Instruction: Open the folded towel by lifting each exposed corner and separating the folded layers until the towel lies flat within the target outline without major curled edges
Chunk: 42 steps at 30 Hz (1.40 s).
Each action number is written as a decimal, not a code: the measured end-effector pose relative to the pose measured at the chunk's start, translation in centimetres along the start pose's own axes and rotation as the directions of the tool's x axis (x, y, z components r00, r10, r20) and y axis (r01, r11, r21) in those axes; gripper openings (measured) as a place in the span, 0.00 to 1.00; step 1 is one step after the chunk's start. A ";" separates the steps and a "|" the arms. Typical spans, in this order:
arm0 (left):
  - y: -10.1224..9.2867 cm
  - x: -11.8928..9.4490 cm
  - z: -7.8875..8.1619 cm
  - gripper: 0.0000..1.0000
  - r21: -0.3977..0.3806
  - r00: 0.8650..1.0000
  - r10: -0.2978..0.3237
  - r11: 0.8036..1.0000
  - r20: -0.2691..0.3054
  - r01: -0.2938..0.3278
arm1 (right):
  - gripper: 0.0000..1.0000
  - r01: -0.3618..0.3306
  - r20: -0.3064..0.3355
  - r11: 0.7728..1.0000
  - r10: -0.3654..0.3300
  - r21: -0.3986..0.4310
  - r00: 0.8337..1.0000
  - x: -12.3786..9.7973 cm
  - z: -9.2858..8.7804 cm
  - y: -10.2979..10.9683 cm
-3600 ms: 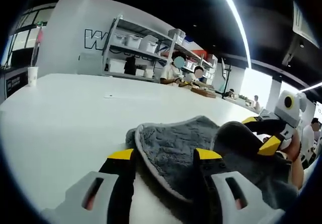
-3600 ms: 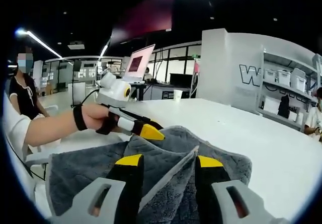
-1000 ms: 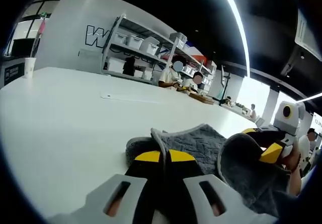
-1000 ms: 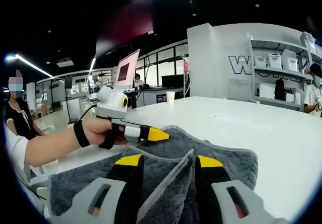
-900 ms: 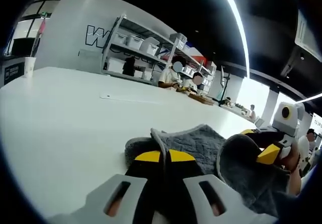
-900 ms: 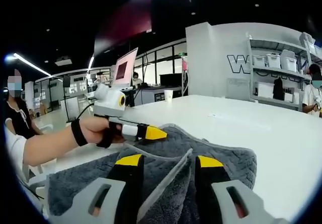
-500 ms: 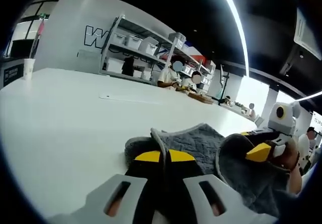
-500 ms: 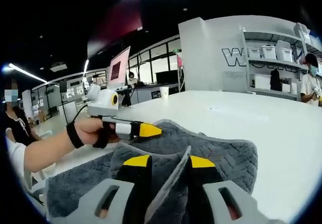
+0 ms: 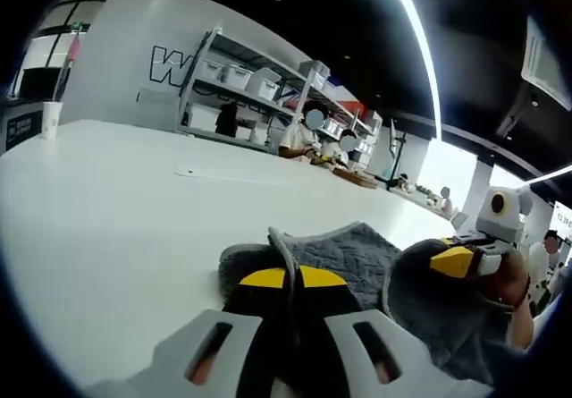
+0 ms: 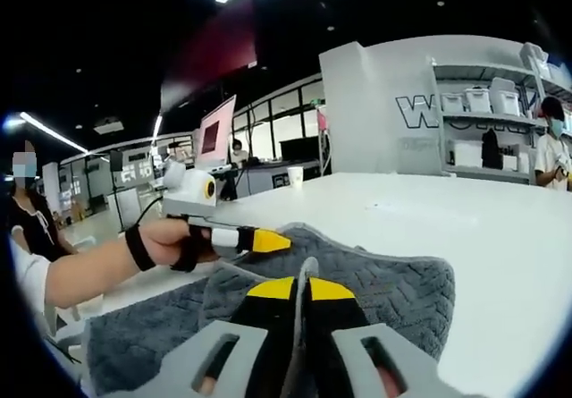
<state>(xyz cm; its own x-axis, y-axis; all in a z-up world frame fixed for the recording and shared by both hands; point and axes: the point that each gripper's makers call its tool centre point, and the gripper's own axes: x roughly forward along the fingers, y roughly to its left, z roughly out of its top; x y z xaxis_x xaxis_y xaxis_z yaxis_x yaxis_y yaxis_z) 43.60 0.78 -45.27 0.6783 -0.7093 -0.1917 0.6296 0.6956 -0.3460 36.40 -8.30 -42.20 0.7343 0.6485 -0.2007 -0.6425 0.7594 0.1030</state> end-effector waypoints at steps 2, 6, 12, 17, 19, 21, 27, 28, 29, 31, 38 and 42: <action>-0.1 0.0 -0.1 0.02 -0.011 1.000 -0.002 1.000 -0.002 0.002 | 0.00 0.004 0.018 0.999 -0.003 -0.034 1.000 -0.2 0.3 0.3; 0.0 -0.2 0.0 0.02 0.005 1.000 0.009 1.000 0.002 -0.009 | 0.00 -0.012 0.031 0.998 0.014 -0.061 0.999 -0.6 0.8 0.9; -0.3 -0.4 0.7 0.02 -0.029 1.000 0.003 1.000 0.031 -0.002 | 0.00 -0.021 0.074 0.997 0.027 -0.078 0.997 -1.4 1.8 1.9; -0.4 -0.7 1.3 0.02 -0.061 0.999 -0.003 0.998 0.054 0.006 | 0.00 -0.035 0.106 0.996 0.043 -0.079 0.993 -2.1 2.4 2.5; -0.4 -0.8 1.4 0.02 -0.068 0.998 -0.002 0.998 0.061 0.006 | 0.00 -0.054 0.124 0.997 0.060 -0.047 0.990 -2.4 2.7 2.6; -0.4 -0.9 1.4 0.02 -0.033 0.998 0.013 0.999 0.056 -0.011 | 0.00 -0.070 0.138 0.998 0.070 -0.011 0.988 -2.7 2.8 2.7; -0.5 -1.0 1.9 0.02 -0.066 0.997 0.008 0.998 0.082 -0.002 | 0.00 -0.079 0.166 0.997 0.078 -0.002 0.983 -4.1 3.3 2.8; -0.6 -1.1 2.0 0.02 -0.079 0.996 0.005 0.997 0.088 0.002 | 0.00 -0.080 0.176 0.997 0.079 -0.003 0.981 -4.4 3.5 2.9; -0.6 -1.1 2.1 0.02 -0.089 0.996 0.003 0.996 0.092 0.005 | 0.00 -0.079 0.182 0.997 0.079 -0.008 0.980 -4.5 3.6 2.9; -0.7 -1.1 2.3 0.02 -0.094 0.995 0.000 0.996 0.100 0.009 | 0.00 -0.074 0.189 0.997 0.075 -0.010 0.979 -5.1 3.7 2.7; -0.9 -1.3 2.9 0.02 -0.095 0.992 0.005 0.995 0.123 0.007 | 0.00 -0.071 0.235 0.997 0.070 -0.005 0.970 -6.5 5.0 2.6; -0.8 -1.4 3.4 0.01 -0.113 0.990 0.016 0.994 0.143 0.001 | 0.00 -0.063 0.257 0.998 0.062 -0.007 0.964 -7.3 5.7 2.4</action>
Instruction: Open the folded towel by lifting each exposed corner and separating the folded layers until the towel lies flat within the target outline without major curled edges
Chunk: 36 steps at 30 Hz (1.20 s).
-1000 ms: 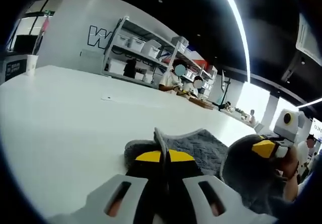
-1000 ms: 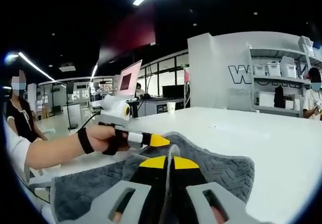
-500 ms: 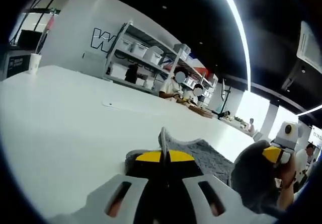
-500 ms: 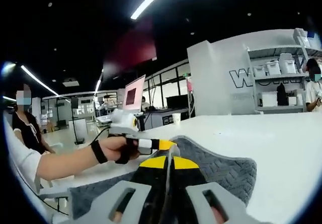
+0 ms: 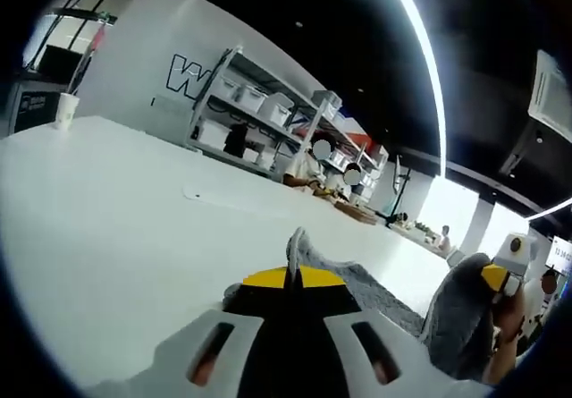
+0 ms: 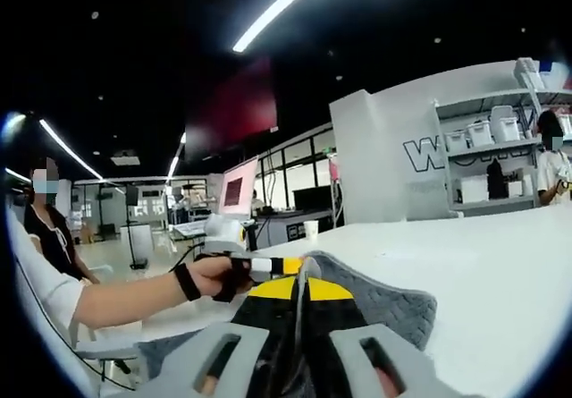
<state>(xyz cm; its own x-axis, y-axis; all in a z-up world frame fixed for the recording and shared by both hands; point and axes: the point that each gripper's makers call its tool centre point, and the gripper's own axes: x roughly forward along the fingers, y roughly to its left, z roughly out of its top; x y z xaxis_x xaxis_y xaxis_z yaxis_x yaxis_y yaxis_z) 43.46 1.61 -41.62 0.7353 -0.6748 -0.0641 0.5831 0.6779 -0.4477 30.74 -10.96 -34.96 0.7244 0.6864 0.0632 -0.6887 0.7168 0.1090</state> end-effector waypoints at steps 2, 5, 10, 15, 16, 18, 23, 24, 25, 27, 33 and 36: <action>0.0 0.0 0.2 0.01 -0.003 1.000 0.000 1.000 0.001 0.000 | 0.00 0.009 0.007 1.000 -0.009 -0.006 1.000 -0.3 0.3 -0.2; 0.2 0.0 0.4 0.01 -0.005 1.000 0.010 1.000 0.008 -0.010 | 0.00 0.019 0.021 1.000 -0.019 -0.007 1.000 -0.6 0.8 -0.4; -0.1 0.2 0.9 0.01 -0.015 1.000 0.006 1.000 0.019 -0.006 | 0.00 0.027 0.041 0.999 -0.027 -0.018 0.999 -1.2 1.6 -0.4; -0.5 0.3 1.1 0.01 -0.017 1.000 0.005 1.000 0.027 -0.004 | 0.00 0.026 0.064 1.000 -0.025 -0.016 0.998 -1.6 2.3 -0.2; -0.6 0.3 1.2 0.01 -0.015 1.000 0.004 1.000 0.029 -0.004 | 0.00 0.024 0.071 1.000 -0.023 -0.017 0.997 -1.9 2.4 0.1; -0.7 0.3 1.4 0.01 -0.015 0.999 0.006 1.000 0.035 -0.005 | 0.00 0.022 0.084 1.000 -0.021 -0.017 0.996 -2.2 2.7 0.4; -1.1 0.5 2.1 0.01 -0.016 0.997 -0.023 1.000 0.067 0.024 | 0.00 0.015 0.121 1.000 -0.014 -0.010 0.993 -2.8 3.7 1.0; -0.8 0.8 2.6 0.01 -0.014 0.997 -0.018 1.000 0.077 0.020 | 0.00 0.015 0.127 1.000 -0.014 -0.008 0.992 -2.9 3.9 1.1; -1.0 0.9 2.7 0.01 -0.006 0.996 -0.028 1.000 0.083 0.029 | 0.00 0.017 0.133 1.000 -0.016 -0.006 0.991 -3.0 4.0 1.1; -1.2 1.0 3.0 0.01 -0.007 0.996 -0.031 0.999 0.089 0.031 | 0.00 0.018 0.157 1.000 -0.018 0.000 0.987 -3.4 4.6 1.2; -2.0 1.3 4.0 0.01 -0.008 0.991 -0.061 0.998 0.123 0.063 | 0.00 0.040 0.183 0.999 -0.039 -0.005 0.982 -4.2 5.7 1.2; -2.2 1.4 4.5 0.01 -0.013 0.988 -0.075 0.997 0.137 0.077 | 0.00 0.041 0.196 0.999 -0.040 0.001 0.980 -4.7 6.0 1.4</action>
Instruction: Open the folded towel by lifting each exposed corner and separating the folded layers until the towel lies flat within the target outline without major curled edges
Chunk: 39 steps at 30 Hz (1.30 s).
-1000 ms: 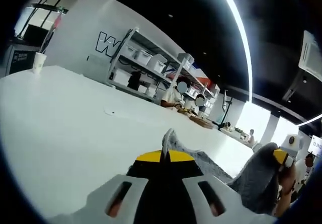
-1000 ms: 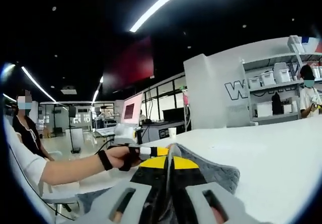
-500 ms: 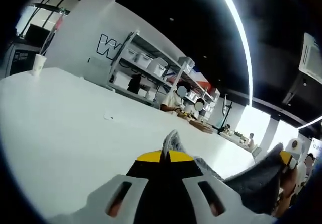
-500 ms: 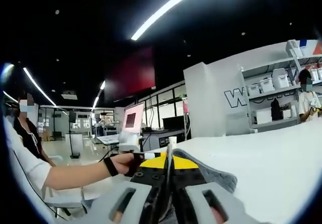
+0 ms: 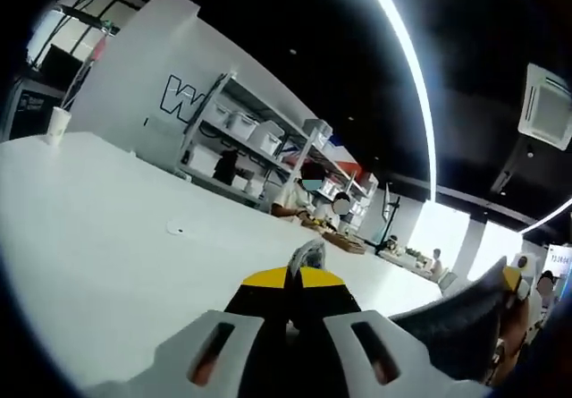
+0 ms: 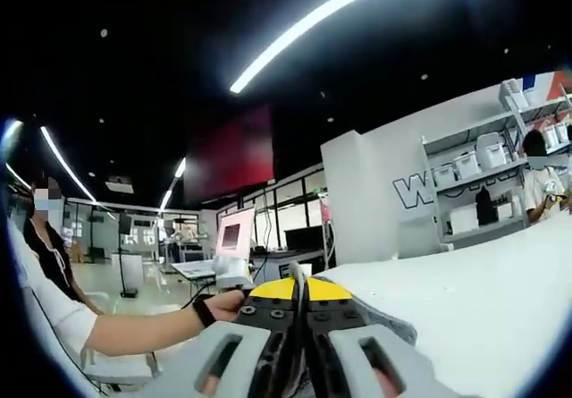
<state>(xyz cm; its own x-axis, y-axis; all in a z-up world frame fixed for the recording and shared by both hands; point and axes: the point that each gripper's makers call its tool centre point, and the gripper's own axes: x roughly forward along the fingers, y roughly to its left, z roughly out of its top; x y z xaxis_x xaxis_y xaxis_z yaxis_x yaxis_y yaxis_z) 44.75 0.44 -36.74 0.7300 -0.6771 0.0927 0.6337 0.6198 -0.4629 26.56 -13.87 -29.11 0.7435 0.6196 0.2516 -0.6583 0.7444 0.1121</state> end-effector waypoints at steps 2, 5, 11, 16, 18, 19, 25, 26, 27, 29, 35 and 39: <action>-0.1 0.1 0.2 0.01 -0.002 1.000 -0.002 1.000 0.008 0.002 | 0.00 -0.008 0.002 1.000 0.008 -0.002 1.000 -0.1 0.2 0.4; -0.2 0.3 0.5 0.01 -0.010 1.000 -0.007 1.000 0.017 0.007 | 0.00 -0.015 0.006 1.000 0.015 0.002 1.000 -0.3 0.3 0.8; 0.3 1.1 1.4 0.01 -0.008 1.000 -0.012 1.000 0.028 0.012 | 0.00 -0.033 0.012 0.999 0.033 0.003 0.999 -0.6 0.9 1.7; 0.9 1.9 2.3 0.01 -0.016 0.999 -0.016 1.000 0.038 0.017 | 0.00 -0.042 0.033 0.997 0.040 0.072 0.999 -0.9 1.3 2.0; 1.1 2.5 2.6 0.01 -0.015 0.999 -0.019 1.000 0.037 0.019 | 0.00 -0.047 0.036 0.996 0.045 0.075 0.998 -1.0 1.5 2.1; 1.1 2.7 2.8 0.01 -0.015 0.999 -0.018 1.000 0.042 0.019 | 0.00 -0.045 0.033 0.997 0.043 0.064 0.999 -1.1 1.5 2.2; 0.6 3.1 3.1 0.01 -0.011 0.998 -0.028 1.000 0.049 0.029 | 0.00 -0.055 0.042 0.996 0.052 0.068 0.998 -1.5 2.0 2.7; 0.4 3.2 3.2 0.01 -0.008 0.998 -0.030 0.999 0.052 0.031 | 0.00 -0.049 0.046 0.996 0.046 0.068 0.998 -1.6 2.1 2.7; 0.3 3.2 3.2 0.01 -0.007 0.998 -0.032 0.999 0.052 0.033 | 0.00 -0.046 0.047 0.997 0.043 0.069 0.998 -1.6 2.1 2.6; 0.0 3.4 3.4 0.01 -0.013 0.998 -0.038 0.999 0.054 0.038 | 0.00 -0.042 0.051 0.997 0.038 0.070 0.998 -1.8 2.4 2.6; -0.9 3.9 3.6 0.01 -0.006 0.997 -0.049 0.999 0.058 0.050 | 0.00 -0.043 0.057 0.998 0.040 0.055 0.998 -2.3 2.8 2.8; -1.4 4.1 3.5 0.01 -0.011 0.997 -0.055 0.998 0.059 0.056 | 0.00 -0.024 0.048 0.999 0.022 0.035 0.999 -2.6 3.1 2.2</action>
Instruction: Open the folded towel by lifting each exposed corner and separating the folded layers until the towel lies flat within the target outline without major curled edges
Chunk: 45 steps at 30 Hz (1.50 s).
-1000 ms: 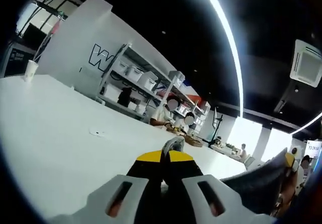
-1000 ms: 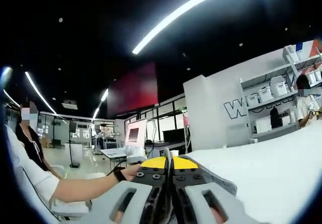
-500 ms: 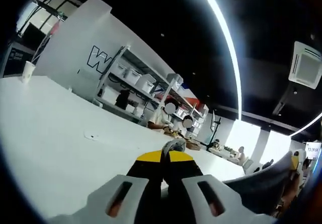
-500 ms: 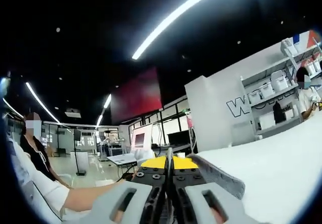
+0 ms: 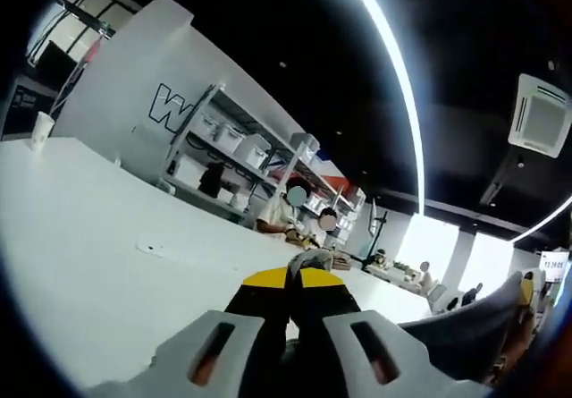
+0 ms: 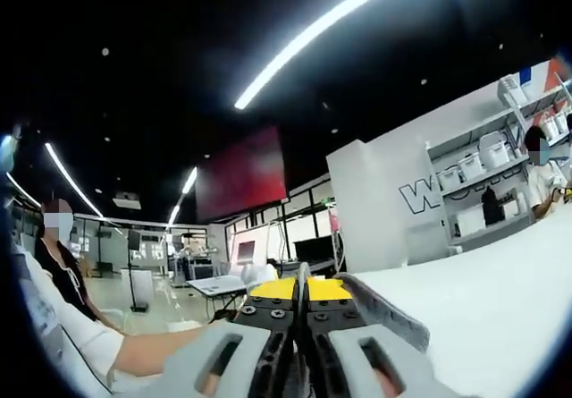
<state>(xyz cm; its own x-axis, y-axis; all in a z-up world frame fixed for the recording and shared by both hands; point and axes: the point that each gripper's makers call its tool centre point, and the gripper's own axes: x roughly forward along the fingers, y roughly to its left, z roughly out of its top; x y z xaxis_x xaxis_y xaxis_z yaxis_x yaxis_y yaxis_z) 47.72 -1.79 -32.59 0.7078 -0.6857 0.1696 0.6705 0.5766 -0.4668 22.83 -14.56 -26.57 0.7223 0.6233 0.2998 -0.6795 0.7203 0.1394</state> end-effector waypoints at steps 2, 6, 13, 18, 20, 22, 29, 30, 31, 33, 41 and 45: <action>-0.3 0.0 -0.1 0.01 0.009 1.000 -0.007 1.000 -0.002 0.007 | 0.00 0.002 0.002 1.000 -0.002 -0.004 1.000 -0.2 0.1 -0.2; -0.9 0.4 0.0 0.01 0.004 1.000 -0.008 1.000 0.004 0.008 | 0.00 0.000 0.013 1.000 -0.001 0.025 1.000 -0.5 0.2 -0.3; -2.0 1.1 0.1 0.01 0.018 1.000 -0.018 1.000 0.010 0.018 | 0.00 0.017 0.021 1.000 -0.017 0.007 1.000 -0.9 1.0 -0.7; -3.0 1.7 0.3 0.01 0.020 1.000 -0.027 0.999 0.014 0.026 | 0.00 0.046 0.041 0.999 -0.046 -0.002 0.998 -1.4 1.8 -1.6; -3.2 2.0 0.2 0.01 0.025 1.000 -0.030 0.999 0.007 0.030 | 0.00 0.053 0.043 0.999 -0.053 -0.003 0.998 -1.6 2.0 -2.0; -3.6 2.2 0.2 0.01 0.026 0.999 -0.035 0.999 0.004 0.035 | 0.00 0.069 0.051 0.998 -0.068 -0.004 0.996 -2.0 2.4 -2.6; -4.5 2.9 0.1 0.01 0.035 0.999 -0.047 0.998 0.003 0.046 | 0.00 0.093 0.064 0.996 -0.092 -0.010 0.994 -2.6 3.0 -3.5; -4.5 3.0 0.0 0.01 0.038 0.999 -0.047 0.998 0.001 0.047 | 0.00 0.097 0.065 0.995 -0.096 -0.009 0.993 -2.7 3.0 -3.7; -4.5 3.1 -0.1 0.01 0.034 0.999 -0.046 0.998 0.001 0.046 | 0.00 0.101 0.066 0.995 -0.100 -0.009 0.993 -2.8 3.0 -3.7; -4.6 3.1 -0.1 0.01 0.033 0.999 -0.048 0.998 -0.002 0.048 | 0.00 0.102 0.067 0.995 -0.101 -0.010 0.993 -2.9 3.1 -3.9; -5.4 3.7 -0.4 0.01 0.030 0.998 -0.060 0.998 0.004 0.060 | 0.00 0.114 0.073 0.993 -0.113 -0.014 0.991 -3.8 3.3 -4.2; -5.8 4.0 -0.7 0.01 0.032 0.998 -0.062 0.998 -0.001 0.062 | 0.00 0.113 0.071 0.993 -0.112 -0.021 0.991 -4.1 3.2 -4.0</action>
<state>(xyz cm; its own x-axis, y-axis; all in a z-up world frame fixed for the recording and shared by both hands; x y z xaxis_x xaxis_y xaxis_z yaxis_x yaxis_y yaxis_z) 46.50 -8.19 -29.84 0.6644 -0.7209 0.1971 0.7201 0.5469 -0.4271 22.16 -21.04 -25.30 0.7827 0.5158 0.3482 -0.5902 0.7927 0.1524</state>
